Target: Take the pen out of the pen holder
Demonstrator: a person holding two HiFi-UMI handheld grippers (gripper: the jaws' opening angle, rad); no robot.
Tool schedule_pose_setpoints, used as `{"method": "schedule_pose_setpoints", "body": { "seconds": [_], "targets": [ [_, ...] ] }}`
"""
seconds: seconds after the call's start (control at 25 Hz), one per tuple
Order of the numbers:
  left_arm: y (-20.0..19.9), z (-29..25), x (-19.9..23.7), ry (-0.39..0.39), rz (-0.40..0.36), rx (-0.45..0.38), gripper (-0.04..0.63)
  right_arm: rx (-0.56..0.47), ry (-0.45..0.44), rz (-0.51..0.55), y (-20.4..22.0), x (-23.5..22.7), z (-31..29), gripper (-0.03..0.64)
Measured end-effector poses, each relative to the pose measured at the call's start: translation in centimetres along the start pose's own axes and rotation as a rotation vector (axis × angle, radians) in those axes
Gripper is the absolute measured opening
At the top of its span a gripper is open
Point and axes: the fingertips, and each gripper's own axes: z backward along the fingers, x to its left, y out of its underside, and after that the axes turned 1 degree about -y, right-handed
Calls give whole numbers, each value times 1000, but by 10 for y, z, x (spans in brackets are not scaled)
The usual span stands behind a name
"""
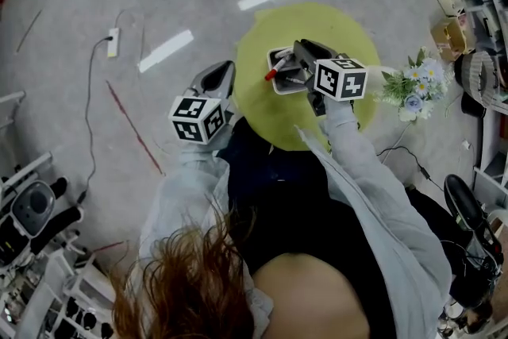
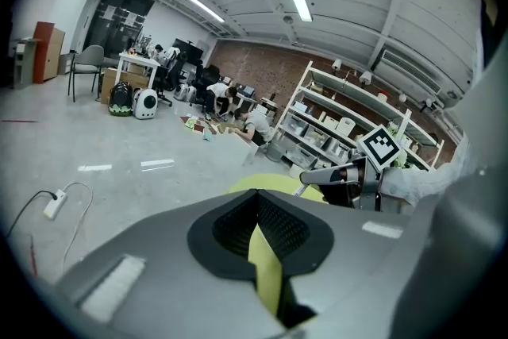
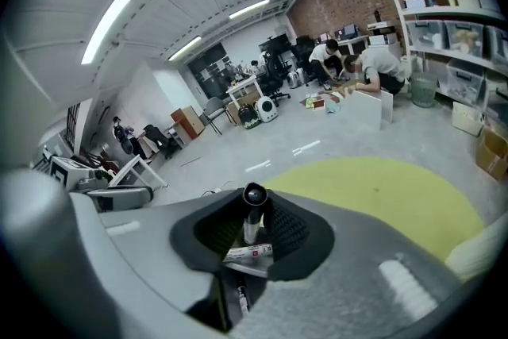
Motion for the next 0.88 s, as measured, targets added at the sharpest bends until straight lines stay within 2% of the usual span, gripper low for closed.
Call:
{"method": "schedule_pose_setpoints", "body": {
  "seconds": [0.52, 0.88],
  "targets": [
    [10, 31, -40, -26, -25, -80, 14, -143, -22, 200, -19, 37, 61, 75],
    [14, 58, -77, -70, -66, -144, 14, -261, -37, 348, -34, 64, 132, 75]
  ]
}}
